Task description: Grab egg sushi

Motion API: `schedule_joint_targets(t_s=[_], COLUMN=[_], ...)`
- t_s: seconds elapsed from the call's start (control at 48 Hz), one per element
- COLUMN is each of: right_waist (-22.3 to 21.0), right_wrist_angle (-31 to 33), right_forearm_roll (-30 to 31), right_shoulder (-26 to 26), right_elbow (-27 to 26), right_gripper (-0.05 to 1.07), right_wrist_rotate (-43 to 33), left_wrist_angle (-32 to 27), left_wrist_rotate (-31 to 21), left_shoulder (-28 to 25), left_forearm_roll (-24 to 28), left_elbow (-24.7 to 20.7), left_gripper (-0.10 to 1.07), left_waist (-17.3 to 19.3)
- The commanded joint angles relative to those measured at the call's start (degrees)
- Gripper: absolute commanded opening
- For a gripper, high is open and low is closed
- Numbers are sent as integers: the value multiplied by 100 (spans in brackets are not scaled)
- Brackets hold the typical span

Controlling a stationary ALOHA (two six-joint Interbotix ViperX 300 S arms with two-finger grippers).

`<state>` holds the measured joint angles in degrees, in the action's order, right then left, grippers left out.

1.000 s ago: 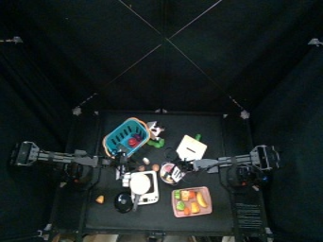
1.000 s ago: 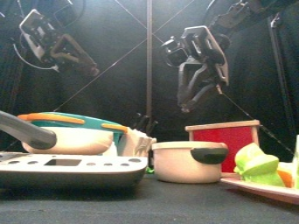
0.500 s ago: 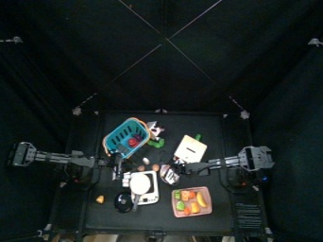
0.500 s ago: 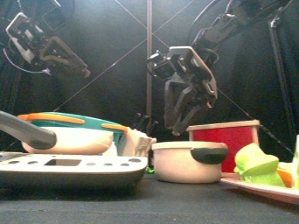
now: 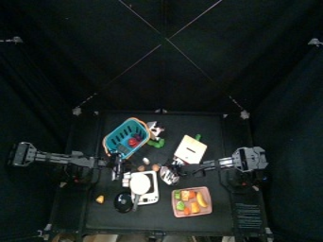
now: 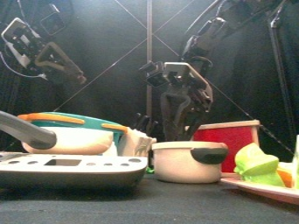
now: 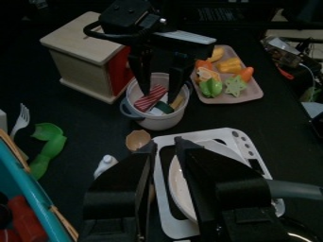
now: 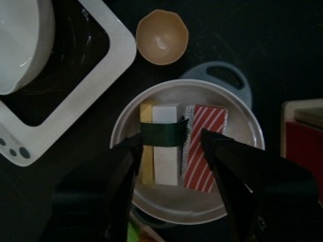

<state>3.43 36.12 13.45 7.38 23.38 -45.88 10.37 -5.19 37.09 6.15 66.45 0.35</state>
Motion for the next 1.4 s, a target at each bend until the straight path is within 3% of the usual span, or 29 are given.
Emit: schedule_joint_targets(t_s=[0.0,0.312,0.854,1.208,1.375], right_waist=[105,264,220,211,185], right_wrist_angle=[158,721,773,773,791], right_forearm_roll=[70,167,281,334,396], right_shoulder=[-18,316,562,589,501], right_elbow=[-264,-571,-580,-580,-624], right_gripper=[87,86,85,66,63], right_wrist_rotate=[9,62,88,79,79], left_wrist_angle=[44,53,53,44,44], left_wrist_rotate=[9,18,18,18,18], left_shoulder=[9,9,9,9,9], left_forearm_roll=[-35,-44,-44,-44,-44], left_elbow=[-62,-44,0,0,9], left_gripper=[67,67,67,67,67], left_waist=[-9,-9,18,18,18])
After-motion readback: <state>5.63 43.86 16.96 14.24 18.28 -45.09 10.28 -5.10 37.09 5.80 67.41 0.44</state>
